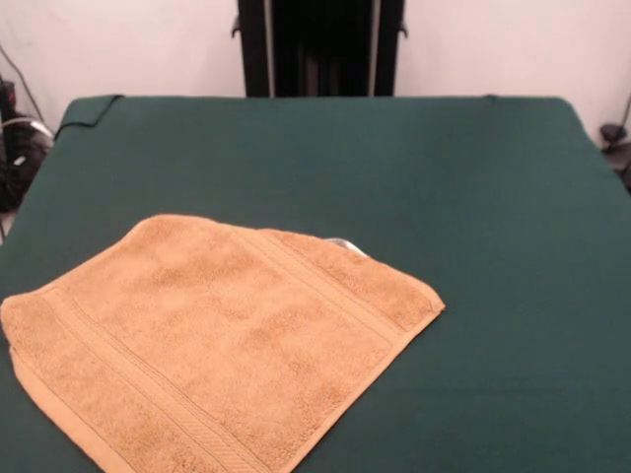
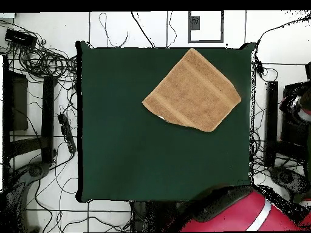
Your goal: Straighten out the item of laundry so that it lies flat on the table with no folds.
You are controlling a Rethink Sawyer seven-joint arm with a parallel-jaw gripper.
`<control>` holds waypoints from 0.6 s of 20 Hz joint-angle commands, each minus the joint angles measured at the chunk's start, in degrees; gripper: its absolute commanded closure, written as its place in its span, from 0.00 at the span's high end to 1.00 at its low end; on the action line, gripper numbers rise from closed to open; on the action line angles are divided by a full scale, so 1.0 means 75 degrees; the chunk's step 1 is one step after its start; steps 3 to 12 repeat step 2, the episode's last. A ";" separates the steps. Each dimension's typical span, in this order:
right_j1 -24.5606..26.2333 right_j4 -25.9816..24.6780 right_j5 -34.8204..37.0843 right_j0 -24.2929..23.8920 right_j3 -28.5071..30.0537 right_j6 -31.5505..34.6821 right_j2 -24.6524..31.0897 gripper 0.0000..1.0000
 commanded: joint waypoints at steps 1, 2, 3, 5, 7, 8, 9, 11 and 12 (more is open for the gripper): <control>-0.0139 -0.0673 0.3313 -0.0736 -0.0494 -0.6455 0.1897 1.00; -0.0194 -0.0727 0.3325 -0.0714 -0.0415 -0.6457 0.1875 1.00; -0.0194 -0.0727 0.3325 -0.0714 -0.0415 -0.6457 0.1875 1.00; -0.0194 -0.0727 0.3325 -0.0714 -0.0415 -0.6457 0.1875 1.00; -0.0194 -0.0727 0.3325 -0.0714 -0.0415 -0.6457 0.1875 1.00; -0.0194 -0.0727 0.3325 -0.0714 -0.0415 -0.6457 0.1875 1.00; -0.0194 -0.0727 0.3325 -0.0714 -0.0415 -0.6457 0.1875 1.00; -0.0194 -0.0727 0.3325 -0.0714 -0.0415 -0.6457 0.1875 1.00; -0.0194 -0.0727 0.3325 -0.0714 -0.0415 -0.6457 0.1875 1.00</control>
